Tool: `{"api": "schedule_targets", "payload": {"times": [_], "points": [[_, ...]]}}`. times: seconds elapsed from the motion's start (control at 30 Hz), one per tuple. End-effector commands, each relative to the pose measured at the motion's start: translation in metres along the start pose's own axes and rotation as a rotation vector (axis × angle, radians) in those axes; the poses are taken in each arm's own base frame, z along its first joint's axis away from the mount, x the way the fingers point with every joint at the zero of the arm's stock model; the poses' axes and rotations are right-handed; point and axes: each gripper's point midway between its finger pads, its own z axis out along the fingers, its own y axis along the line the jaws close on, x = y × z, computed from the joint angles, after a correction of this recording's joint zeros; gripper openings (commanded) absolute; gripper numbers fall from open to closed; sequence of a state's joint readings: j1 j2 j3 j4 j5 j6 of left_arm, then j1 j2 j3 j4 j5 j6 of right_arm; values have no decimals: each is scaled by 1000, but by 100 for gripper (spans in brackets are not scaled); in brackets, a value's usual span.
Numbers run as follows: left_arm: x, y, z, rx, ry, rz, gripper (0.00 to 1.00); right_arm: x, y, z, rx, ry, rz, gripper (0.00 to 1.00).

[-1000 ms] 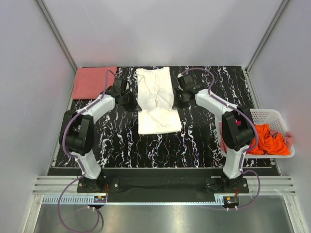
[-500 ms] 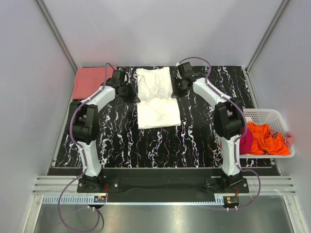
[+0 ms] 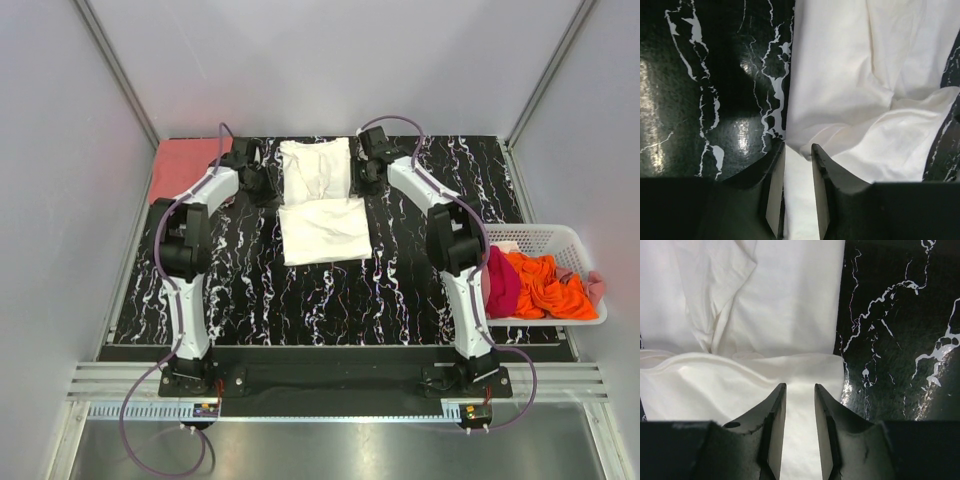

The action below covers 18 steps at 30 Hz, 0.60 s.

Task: Fold and stack the t-shirts
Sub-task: Fold the tshirt

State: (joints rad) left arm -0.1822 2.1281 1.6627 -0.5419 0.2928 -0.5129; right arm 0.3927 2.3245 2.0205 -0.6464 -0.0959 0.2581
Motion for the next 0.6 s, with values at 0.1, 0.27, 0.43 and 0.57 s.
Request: {"api": "schedule_targets", "payload": {"times": [0.1,0.27,0.43,0.57], "points": [[14,-8,-45,-92,-69,136,33,-29,12,-56,-9,-92,52,36],[45,-28,-50,-19,-51,183,33,-4,26,-63,-75,-40,86,24],[44,-23,-31,-17,-41,160,30,13,28,-45,-91,7,97,14],[40,-11,2,-50,-3,150,29,20,23,-24,-78,31,95,15]]}}
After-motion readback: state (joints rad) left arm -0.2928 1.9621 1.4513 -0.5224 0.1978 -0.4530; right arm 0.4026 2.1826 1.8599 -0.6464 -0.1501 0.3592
